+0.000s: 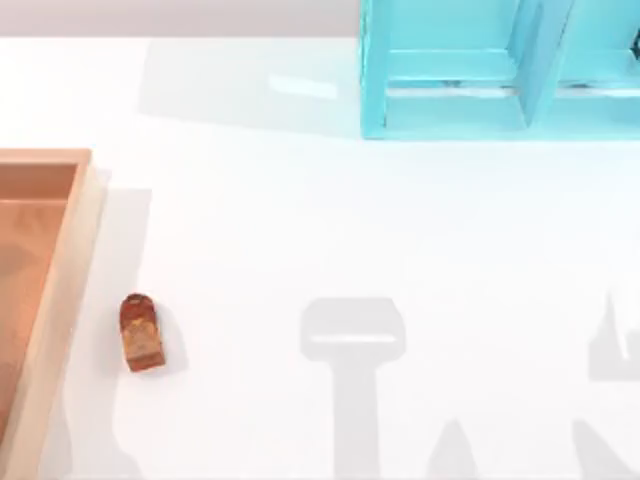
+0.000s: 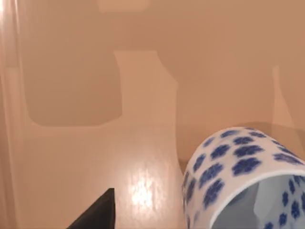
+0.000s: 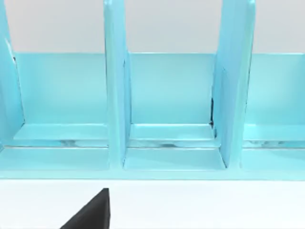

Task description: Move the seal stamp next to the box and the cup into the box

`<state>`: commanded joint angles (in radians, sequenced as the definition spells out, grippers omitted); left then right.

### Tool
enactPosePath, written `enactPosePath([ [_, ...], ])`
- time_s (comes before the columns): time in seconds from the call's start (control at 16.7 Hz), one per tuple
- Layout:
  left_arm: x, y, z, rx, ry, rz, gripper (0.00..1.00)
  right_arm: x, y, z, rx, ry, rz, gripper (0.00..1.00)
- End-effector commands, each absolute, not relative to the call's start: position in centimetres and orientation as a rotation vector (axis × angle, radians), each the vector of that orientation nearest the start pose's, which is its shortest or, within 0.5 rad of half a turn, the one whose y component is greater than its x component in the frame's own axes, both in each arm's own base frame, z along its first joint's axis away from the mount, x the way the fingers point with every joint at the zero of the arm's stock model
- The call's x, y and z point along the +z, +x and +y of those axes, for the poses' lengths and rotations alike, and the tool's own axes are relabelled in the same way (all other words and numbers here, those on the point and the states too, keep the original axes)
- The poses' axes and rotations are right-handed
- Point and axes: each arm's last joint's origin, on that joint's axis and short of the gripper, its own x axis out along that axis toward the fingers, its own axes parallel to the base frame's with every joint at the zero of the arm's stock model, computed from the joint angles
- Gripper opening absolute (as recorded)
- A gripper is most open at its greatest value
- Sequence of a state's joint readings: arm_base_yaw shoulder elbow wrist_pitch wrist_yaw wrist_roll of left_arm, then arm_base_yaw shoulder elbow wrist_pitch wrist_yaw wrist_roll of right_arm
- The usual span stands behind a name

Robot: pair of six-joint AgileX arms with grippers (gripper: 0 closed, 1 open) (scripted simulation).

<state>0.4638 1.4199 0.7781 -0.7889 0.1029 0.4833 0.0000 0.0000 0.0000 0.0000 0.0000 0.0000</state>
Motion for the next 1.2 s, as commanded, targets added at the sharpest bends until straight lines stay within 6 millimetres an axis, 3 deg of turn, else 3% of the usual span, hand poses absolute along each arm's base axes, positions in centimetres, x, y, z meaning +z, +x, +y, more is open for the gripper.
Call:
enactPosePath([
  [0.18, 18.1, 21.9, 10.6, 0.001, 0.04, 1.341, 1.0, 16.0, 10.6, -0.1, 0.0, 0.0, 0.0, 1.0],
  [0.42, 22.7, 23.8, 11.6, 0.098, 0.115, 1.211, 1.0, 16.0, 10.6, -0.1, 0.0, 0.0, 0.0, 1.0],
  [0.66, 26.4, 23.7, 11.9, 0.126, 0.128, 1.19, 1.0, 16.0, 10.6, -0.1, 0.0, 0.0, 0.0, 1.0],
  [1.2, 26.4, 20.8, 10.1, -0.043, -0.002, 1.401, 1.0, 16.0, 10.6, -0.1, 0.0, 0.0, 0.0, 1.0],
])
